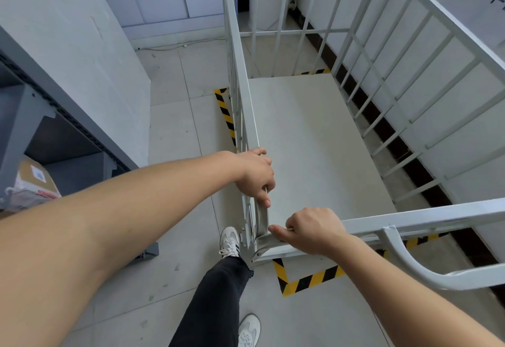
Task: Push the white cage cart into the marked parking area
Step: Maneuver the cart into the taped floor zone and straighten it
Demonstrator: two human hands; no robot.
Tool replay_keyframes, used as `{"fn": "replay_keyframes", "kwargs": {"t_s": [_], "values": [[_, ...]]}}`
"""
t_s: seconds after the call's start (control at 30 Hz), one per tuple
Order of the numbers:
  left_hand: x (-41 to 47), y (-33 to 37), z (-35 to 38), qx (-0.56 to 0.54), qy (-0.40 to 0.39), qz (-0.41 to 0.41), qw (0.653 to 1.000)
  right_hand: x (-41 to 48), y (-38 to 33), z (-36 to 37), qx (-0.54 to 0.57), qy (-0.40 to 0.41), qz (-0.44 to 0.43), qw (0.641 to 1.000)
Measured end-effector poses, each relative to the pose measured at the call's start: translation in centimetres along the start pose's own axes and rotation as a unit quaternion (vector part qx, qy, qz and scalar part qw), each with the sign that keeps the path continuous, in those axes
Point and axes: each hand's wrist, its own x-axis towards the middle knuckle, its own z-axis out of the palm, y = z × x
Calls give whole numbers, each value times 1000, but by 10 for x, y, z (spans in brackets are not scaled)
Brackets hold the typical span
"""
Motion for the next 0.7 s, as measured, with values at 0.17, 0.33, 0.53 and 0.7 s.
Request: {"fn": "replay_keyframes", "kwargs": {"t_s": [0.17,0.33,0.53,0.7], "values": [[-1,0,1,16,4,15,1000,-1,0,1,-2,-3,-2,1000],[1,-4,2,27,5,41,999,-1,1,3,-13,5,-10,1000],[5,-9,7,31,8,64,997,0,0,-3,-15,-10,-11,1000],[4,-20,10,0,27,74,997,5,-5,-6,-18,-10,-15,1000]]}}
